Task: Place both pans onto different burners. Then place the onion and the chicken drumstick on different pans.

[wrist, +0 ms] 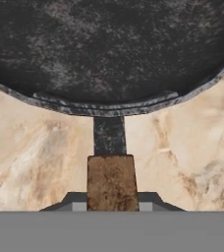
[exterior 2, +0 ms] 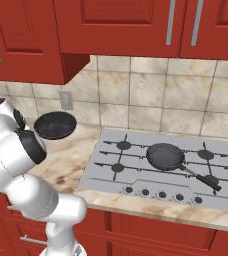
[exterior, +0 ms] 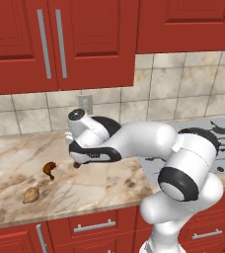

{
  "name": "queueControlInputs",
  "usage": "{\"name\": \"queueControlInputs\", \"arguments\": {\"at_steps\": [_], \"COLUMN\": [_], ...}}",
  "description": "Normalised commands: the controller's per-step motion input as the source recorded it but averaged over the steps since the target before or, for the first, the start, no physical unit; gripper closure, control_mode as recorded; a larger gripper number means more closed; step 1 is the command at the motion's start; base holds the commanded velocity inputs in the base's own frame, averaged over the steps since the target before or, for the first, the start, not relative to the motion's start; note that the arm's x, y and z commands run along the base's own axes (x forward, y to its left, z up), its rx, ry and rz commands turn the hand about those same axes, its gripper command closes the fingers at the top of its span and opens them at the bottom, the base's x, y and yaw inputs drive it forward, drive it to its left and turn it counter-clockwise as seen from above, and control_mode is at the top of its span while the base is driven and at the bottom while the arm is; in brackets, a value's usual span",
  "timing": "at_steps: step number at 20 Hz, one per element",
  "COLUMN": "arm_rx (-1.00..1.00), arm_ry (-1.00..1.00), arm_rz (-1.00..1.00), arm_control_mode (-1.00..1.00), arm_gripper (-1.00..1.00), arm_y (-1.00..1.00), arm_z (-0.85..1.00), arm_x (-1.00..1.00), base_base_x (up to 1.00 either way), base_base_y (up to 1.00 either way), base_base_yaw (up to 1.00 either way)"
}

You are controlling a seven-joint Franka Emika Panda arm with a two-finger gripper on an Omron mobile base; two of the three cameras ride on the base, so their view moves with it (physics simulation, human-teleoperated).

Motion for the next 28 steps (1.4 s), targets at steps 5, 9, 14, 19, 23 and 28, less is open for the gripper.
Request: {"name": "queueControlInputs", "arguments": {"at_steps": [5, 9, 14, 19, 23, 28], "arm_rx": [-0.03, -0.09, -0.15, -0.1, -0.01, 0.05], "arm_ry": [0.08, 0.0, -0.03, -0.02, -0.02, -0.04], "arm_rz": [0.0, 0.0, -0.01, -0.01, -0.01, 0.0], "arm_control_mode": [-1.0, -1.0, -1.0, -1.0, -1.0, -1.0], "arm_gripper": [1.0, 1.0, 1.0, 1.0, 1.0, 1.0], "arm_y": [0.0, 0.0, -0.02, -0.12, -0.22, -0.28], "arm_z": [0.28, 0.13, 0.01, 0.0, 0.04, 0.07], "arm_x": [-0.18, -0.18, -0.18, -0.21, -0.19, -0.2], "base_base_x": [0.0, 0.0, 0.0, 0.0, 0.0, 0.0], "base_base_y": [0.0, 0.0, 0.0, 0.0, 0.0, 0.0], "base_base_yaw": [0.0, 0.0, 0.0, 0.0, 0.0, 0.0]}}
